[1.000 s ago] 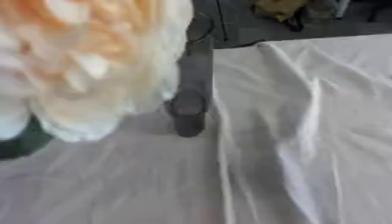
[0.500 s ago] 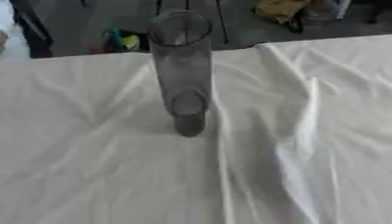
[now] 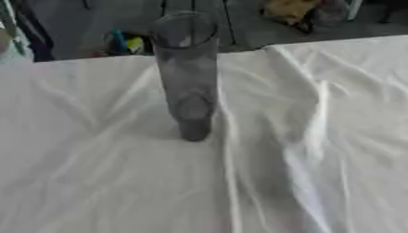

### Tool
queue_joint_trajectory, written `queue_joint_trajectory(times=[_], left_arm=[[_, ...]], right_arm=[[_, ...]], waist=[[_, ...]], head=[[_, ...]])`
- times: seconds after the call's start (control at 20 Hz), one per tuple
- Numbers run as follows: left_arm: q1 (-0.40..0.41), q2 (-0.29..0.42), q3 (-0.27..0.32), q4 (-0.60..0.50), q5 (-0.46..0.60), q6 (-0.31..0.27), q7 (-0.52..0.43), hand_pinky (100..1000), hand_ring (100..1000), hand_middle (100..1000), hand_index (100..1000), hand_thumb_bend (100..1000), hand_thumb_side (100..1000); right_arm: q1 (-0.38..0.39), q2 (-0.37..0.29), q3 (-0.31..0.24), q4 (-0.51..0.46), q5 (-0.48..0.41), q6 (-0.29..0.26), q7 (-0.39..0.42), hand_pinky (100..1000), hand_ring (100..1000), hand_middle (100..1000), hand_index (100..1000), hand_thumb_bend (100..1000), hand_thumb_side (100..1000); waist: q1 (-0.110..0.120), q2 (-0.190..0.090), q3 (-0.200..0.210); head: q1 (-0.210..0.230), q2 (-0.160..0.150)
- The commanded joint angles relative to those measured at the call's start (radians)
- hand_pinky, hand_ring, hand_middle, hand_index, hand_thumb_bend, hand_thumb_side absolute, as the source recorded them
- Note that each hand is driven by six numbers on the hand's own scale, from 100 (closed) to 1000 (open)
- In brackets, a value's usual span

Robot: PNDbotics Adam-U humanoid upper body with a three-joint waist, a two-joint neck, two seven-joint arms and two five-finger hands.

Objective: Arrange flowers into the vase.

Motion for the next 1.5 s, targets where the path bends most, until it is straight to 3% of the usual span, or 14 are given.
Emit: queue_joint_trajectory(times=[0.05, 0.4, 0.8, 1.15, 1.5], left_arm=[[-0.062, -0.015, 0.031, 0.039, 0.051, -0.009, 0.05, 100, 100, 100, 229, 179, 873], [-0.153, -0.089, 0.021, 0.137, 0.124, -0.049, 0.152, 100, 100, 100, 232, 184, 884], [-0.213, -0.162, 0.003, 0.201, 0.129, -0.072, 0.188, 100, 100, 100, 235, 182, 894], [-0.243, -0.21, -0.004, 0.205, 0.151, -0.078, 0.219, 100, 100, 100, 234, 189, 890], [-0.26, -0.234, -0.008, 0.181, 0.171, -0.089, 0.229, 100, 100, 100, 233, 199, 881]], right_arm=[[-0.008, -0.028, 0.002, -0.019, -0.007, -0.001, 0.008, 665, 566, 553, 772, 100, 1000], [-0.013, -0.029, 0.01, -0.019, -0.01, -0.003, 0.018, 665, 564, 551, 772, 100, 1000], [-0.02, -0.028, 0.017, -0.019, -0.016, -0.005, 0.028, 665, 564, 550, 772, 100, 1000], [-0.024, -0.025, 0.026, -0.019, -0.021, -0.005, 0.039, 665, 563, 549, 772, 100, 1000], [-0.033, -0.025, 0.035, -0.019, -0.028, -0.006, 0.051, 665, 562, 548, 772, 100, 1000]], waist=[[0.015, -0.036, -0.005], [0.019, -0.028, -0.026], [0.02, -0.026, -0.043], [0.025, -0.025, -0.054], [0.03, -0.024, -0.062]], head=[[0.011, -0.014], [0.029, -0.028], [0.037, -0.055], [0.031, -0.086], [0.038, -0.077]])
